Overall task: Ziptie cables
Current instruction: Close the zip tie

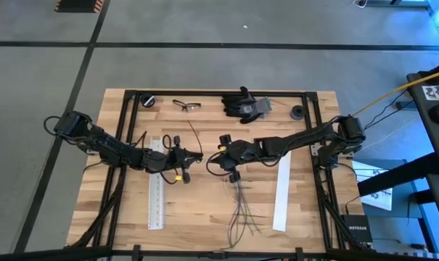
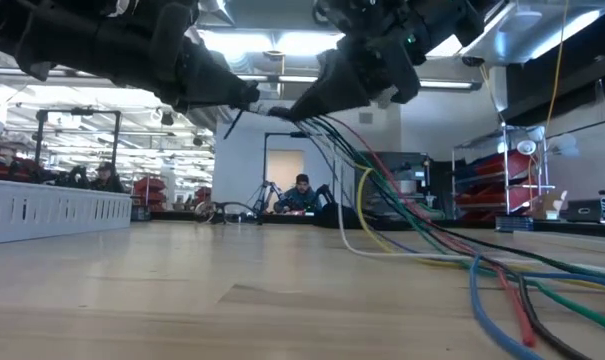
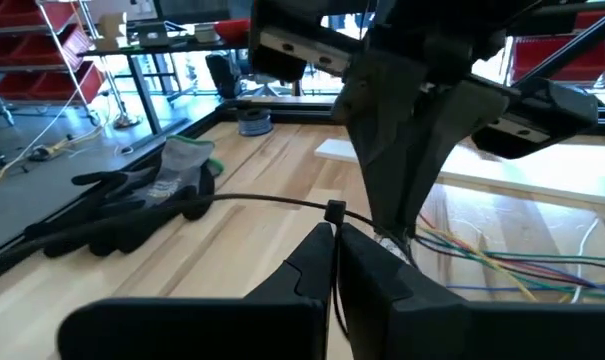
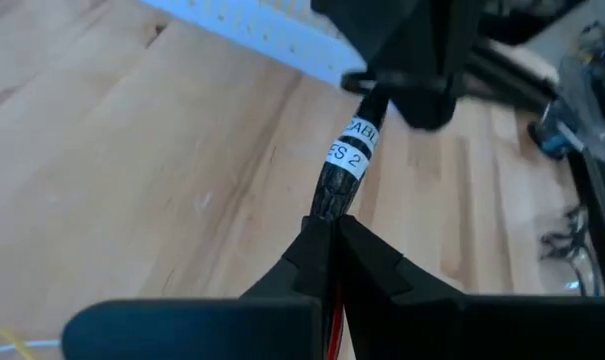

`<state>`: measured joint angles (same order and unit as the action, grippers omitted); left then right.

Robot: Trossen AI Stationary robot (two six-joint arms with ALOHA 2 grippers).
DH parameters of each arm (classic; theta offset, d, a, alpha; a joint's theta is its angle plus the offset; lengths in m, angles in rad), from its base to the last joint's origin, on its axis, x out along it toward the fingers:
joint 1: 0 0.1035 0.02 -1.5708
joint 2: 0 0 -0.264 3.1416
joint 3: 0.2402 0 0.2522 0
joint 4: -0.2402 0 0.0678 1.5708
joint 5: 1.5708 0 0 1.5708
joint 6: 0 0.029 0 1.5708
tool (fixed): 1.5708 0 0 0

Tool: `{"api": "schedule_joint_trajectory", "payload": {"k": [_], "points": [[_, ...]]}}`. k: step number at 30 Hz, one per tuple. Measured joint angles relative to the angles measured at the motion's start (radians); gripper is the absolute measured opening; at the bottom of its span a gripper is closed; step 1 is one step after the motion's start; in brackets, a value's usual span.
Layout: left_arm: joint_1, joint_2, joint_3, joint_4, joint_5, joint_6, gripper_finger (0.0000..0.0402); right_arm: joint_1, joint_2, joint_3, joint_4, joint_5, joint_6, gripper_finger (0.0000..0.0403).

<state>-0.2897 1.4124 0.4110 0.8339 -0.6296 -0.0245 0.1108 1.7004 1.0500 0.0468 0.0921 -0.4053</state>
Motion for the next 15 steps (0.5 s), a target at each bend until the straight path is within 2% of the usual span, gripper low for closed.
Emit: {"api": "schedule_joint_trajectory", "payload": {"k": [7, 11, 15], "points": [[0.000, 0.000, 0.000, -0.006, 0.024, -0.010, 0.0000, 0.000, 0.017, 0.000, 0.089, -0.006, -0.142, 0.0000], [-0.005, 0.000, 0.000, -0.007, 0.024, -0.002, 0.0000, 0.000, 0.011, 0.001, 0.035, 0.003, -0.145, 0.0000], [-0.005, 0.000, 0.000, 0.010, 0.023, -0.001, 0.0000, -0.001, 0.019, 0.000, 0.110, -0.015, -0.147, 0.0000]]}}
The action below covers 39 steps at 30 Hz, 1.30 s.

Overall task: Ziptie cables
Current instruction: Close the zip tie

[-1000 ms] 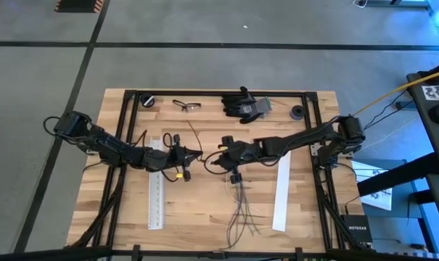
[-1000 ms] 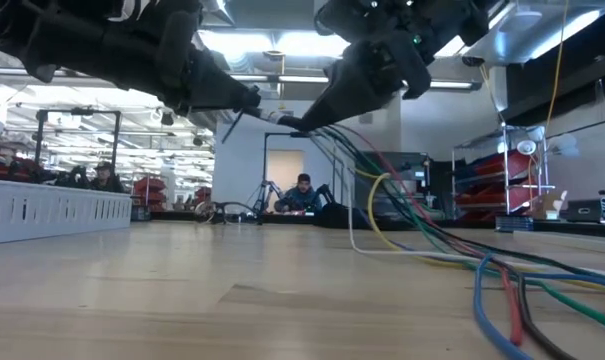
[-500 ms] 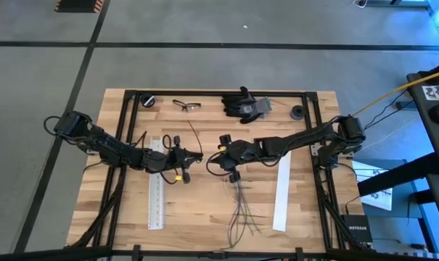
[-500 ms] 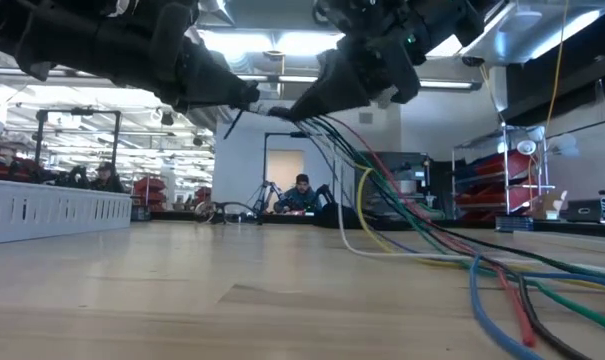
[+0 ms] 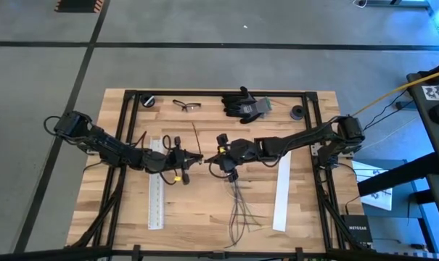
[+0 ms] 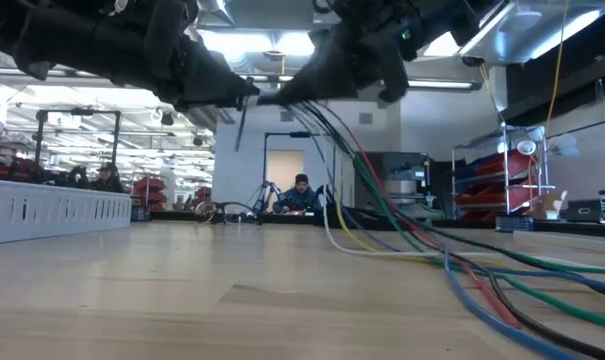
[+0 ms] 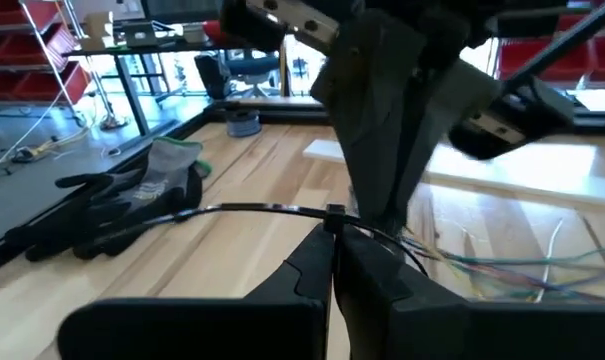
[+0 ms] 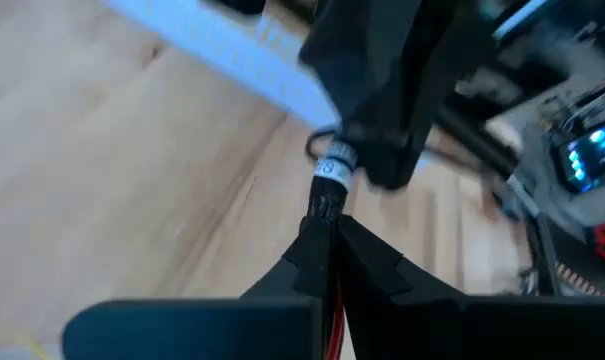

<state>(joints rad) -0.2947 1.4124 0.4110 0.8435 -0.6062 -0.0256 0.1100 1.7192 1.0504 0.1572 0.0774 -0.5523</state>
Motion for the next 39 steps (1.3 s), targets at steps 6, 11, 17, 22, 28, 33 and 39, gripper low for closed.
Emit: {"api": "schedule_joint_trajectory", "payload": {"k": [6, 11, 17, 22, 28, 33, 39], "points": [[0.001, 0.000, 0.000, 0.018, 0.025, 0.004, 0.0000, -0.006, 0.071, 0.002, 0.154, -0.021, -0.040, 0.0000], [0.002, 0.000, 0.000, 0.010, 0.026, 0.002, 0.0000, -0.006, 0.117, 0.020, 0.217, -0.025, -0.050, 0.0000], [0.008, 0.000, 0.000, -0.004, 0.026, 0.000, 0.0000, -0.006, 0.147, 0.042, 0.214, -0.020, 0.055, 0.0001], [0.008, 0.001, -0.001, -0.008, 0.012, 0.000, 0.0000, -0.004, 0.139, 0.050, 0.144, 0.076, 0.318, 0.0024], [0.028, -0.001, 0.001, 0.010, 0.007, -0.016, 0.0000, -0.005, 0.082, 0.103, -0.019, 0.093, 0.442, 0.0108], [0.047, 0.001, 0.000, 0.007, 0.015, -0.028, 0.0000, -0.006, -0.012, 0.185, -0.316, 0.100, 0.497, 0.0161], [0.070, 0.001, 0.000, 0.041, 0.014, -0.031, 0.0000, 0.026, -0.050, 0.096, -0.307, 0.103, 0.738, 0.0174]]}}
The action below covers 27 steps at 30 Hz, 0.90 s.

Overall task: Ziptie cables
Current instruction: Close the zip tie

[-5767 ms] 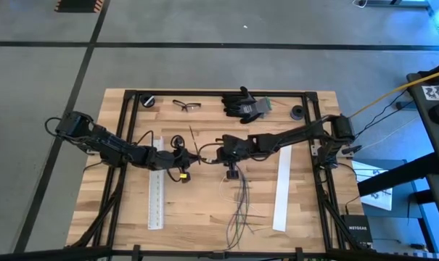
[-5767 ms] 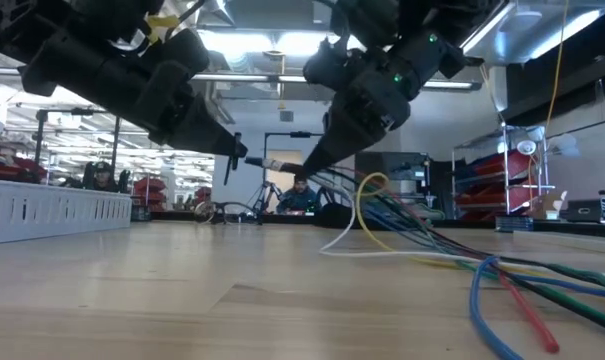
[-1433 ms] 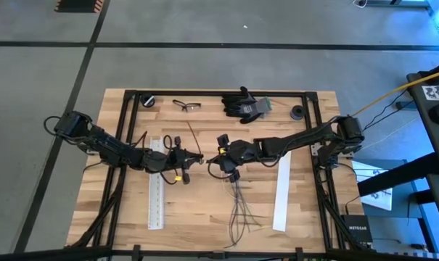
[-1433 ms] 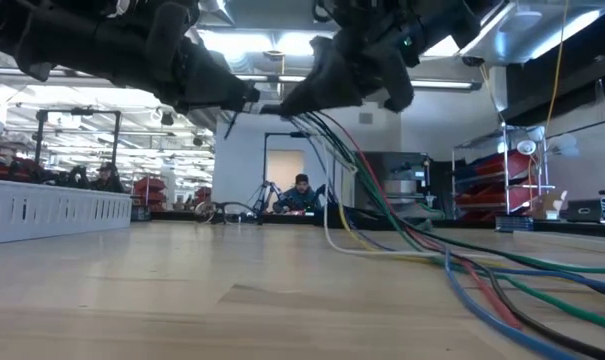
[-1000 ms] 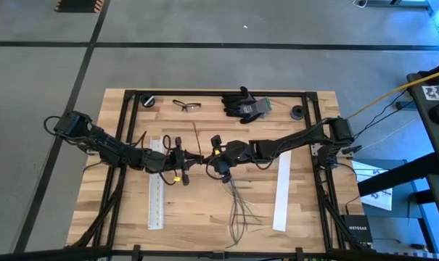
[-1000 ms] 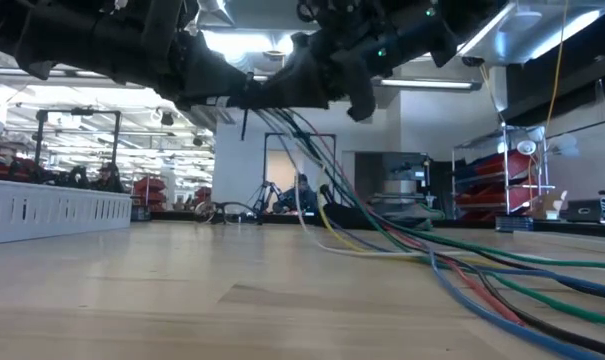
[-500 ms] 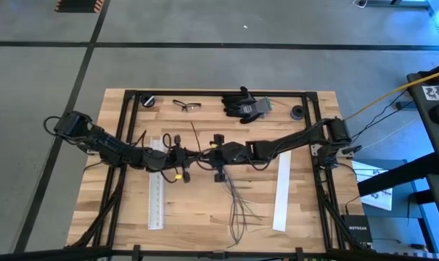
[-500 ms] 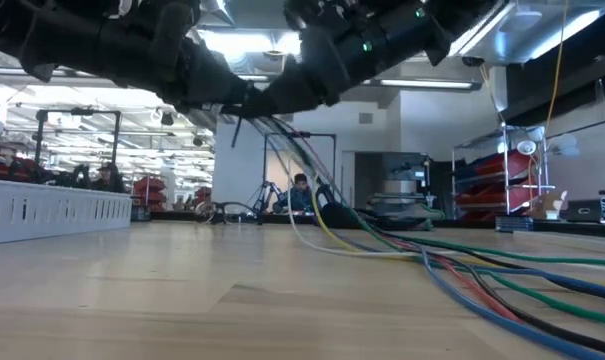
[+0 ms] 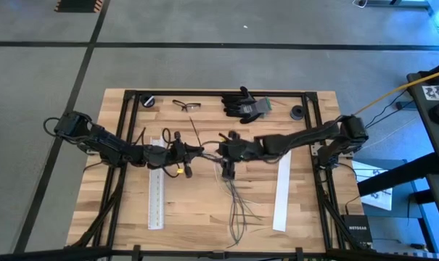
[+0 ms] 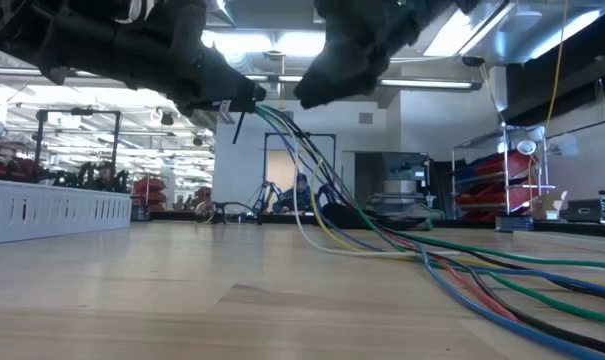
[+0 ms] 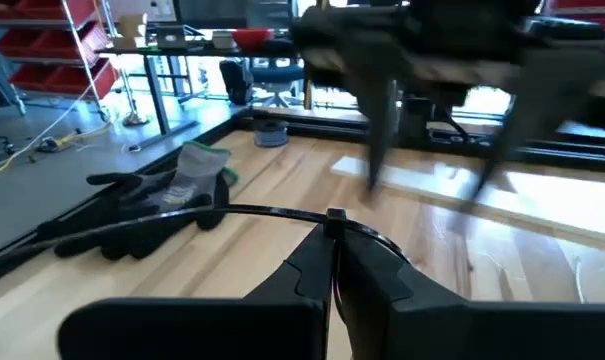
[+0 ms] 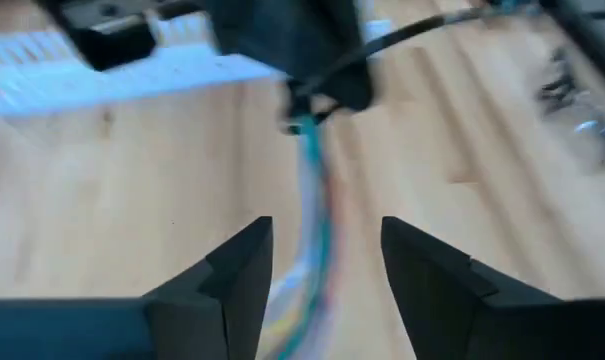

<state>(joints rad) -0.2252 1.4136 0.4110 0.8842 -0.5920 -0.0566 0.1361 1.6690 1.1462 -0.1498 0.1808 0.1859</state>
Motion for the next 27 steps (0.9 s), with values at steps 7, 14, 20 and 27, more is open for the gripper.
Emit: {"api": "schedule_joint_trajectory", "payload": {"k": [7, 14, 20, 27], "points": [[0.005, 0.000, 0.000, 0.022, 0.000, -0.002, 0.0000, 0.108, 0.169, -0.155, 0.719, 0.029, 0.312, 0.0173], [0.004, -0.001, 0.000, 0.023, 0.079, -0.009, 0.0000, 0.141, 0.405, -0.054, 0.908, 0.321, 0.536, 0.0172], [-0.002, -0.002, 0.000, 0.016, 0.119, -0.017, 0.0000, 0.147, 0.430, -0.036, 0.948, 0.542, 0.597, 0.0172], [-0.031, -0.002, 0.001, 0.039, 0.114, -0.018, 0.0000, 0.162, 0.432, -0.037, 1.029, 0.645, 0.492, 0.0172]]}}
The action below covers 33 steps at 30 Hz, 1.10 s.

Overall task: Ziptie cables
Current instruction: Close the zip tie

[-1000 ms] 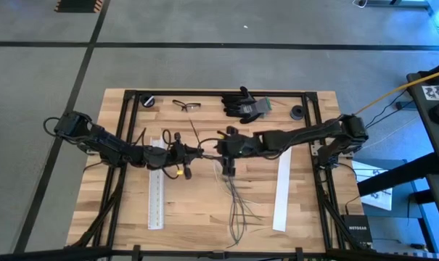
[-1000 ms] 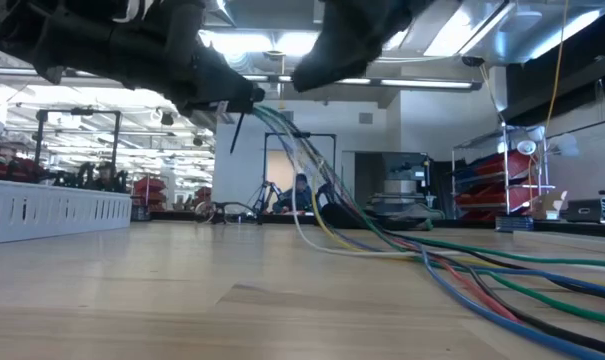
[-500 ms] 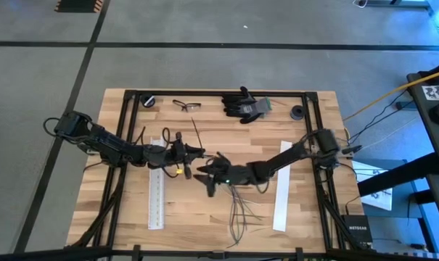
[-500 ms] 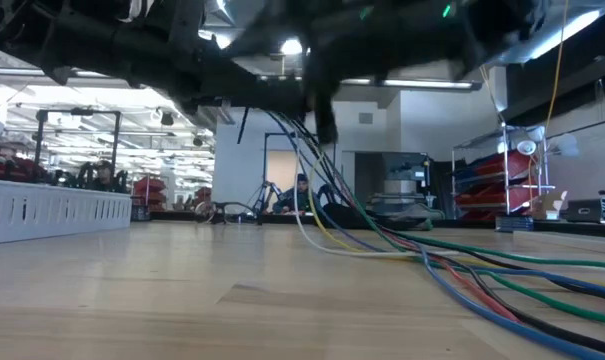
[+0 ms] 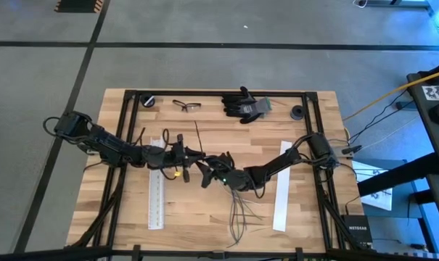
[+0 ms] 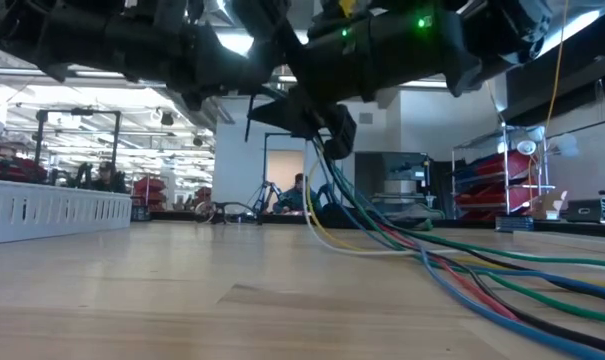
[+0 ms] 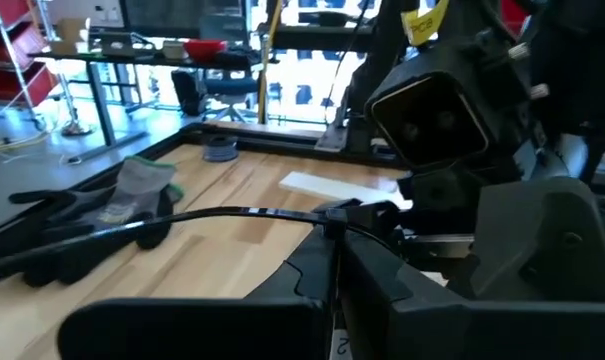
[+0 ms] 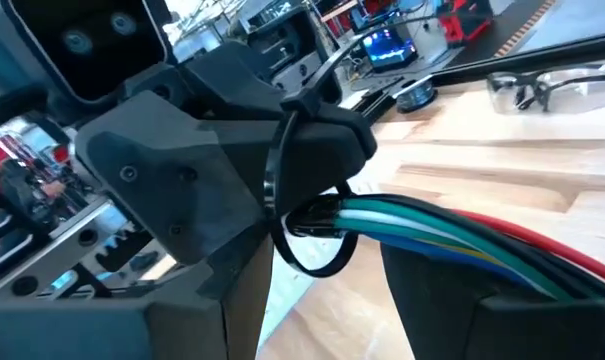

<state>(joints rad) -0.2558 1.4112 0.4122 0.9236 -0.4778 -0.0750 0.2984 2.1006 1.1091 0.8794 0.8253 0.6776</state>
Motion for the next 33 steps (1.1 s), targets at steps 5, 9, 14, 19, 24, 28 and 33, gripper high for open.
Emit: {"api": "schedule_joint_trajectory", "payload": {"k": [5, 9, 14, 19, 24, 28, 33], "points": [[-0.011, 0.000, -0.001, 0.007, 0.005, -0.004, 0.0000, 0.000, 0.000, -0.002, 0.033, -0.061, -0.090, 0.0172], [-0.012, -0.001, -0.001, 0.020, 0.041, -0.051, 0.0000, 0.004, 0.000, -0.002, 0.086, -0.114, -0.245, 0.0172], [-0.012, -0.002, 0.000, 0.022, 0.059, -0.075, 0.0000, 0.003, 0.000, -0.002, 0.123, -0.165, -0.343, 0.0161], [-0.012, -0.001, 0.000, 0.024, 0.061, -0.079, 0.0000, 0.003, 0.000, -0.002, 0.131, -0.207, -0.347, 0.0071], [-0.013, 0.000, -0.001, 0.055, 0.061, -0.046, 0.0000, 0.002, 0.000, -0.002, 0.124, -0.225, -0.341, 0.0019], [-0.010, 0.002, -0.003, 0.067, 0.062, -0.012, 0.0000, 0.002, -0.003, 0.000, 0.069, -0.263, -0.281, 0.0019], [0.001, 0.003, -0.005, 0.065, 0.072, 0.000, 0.0000, 0.006, -0.006, 0.002, 0.023, -0.312, -0.228, 0.0007]]}}
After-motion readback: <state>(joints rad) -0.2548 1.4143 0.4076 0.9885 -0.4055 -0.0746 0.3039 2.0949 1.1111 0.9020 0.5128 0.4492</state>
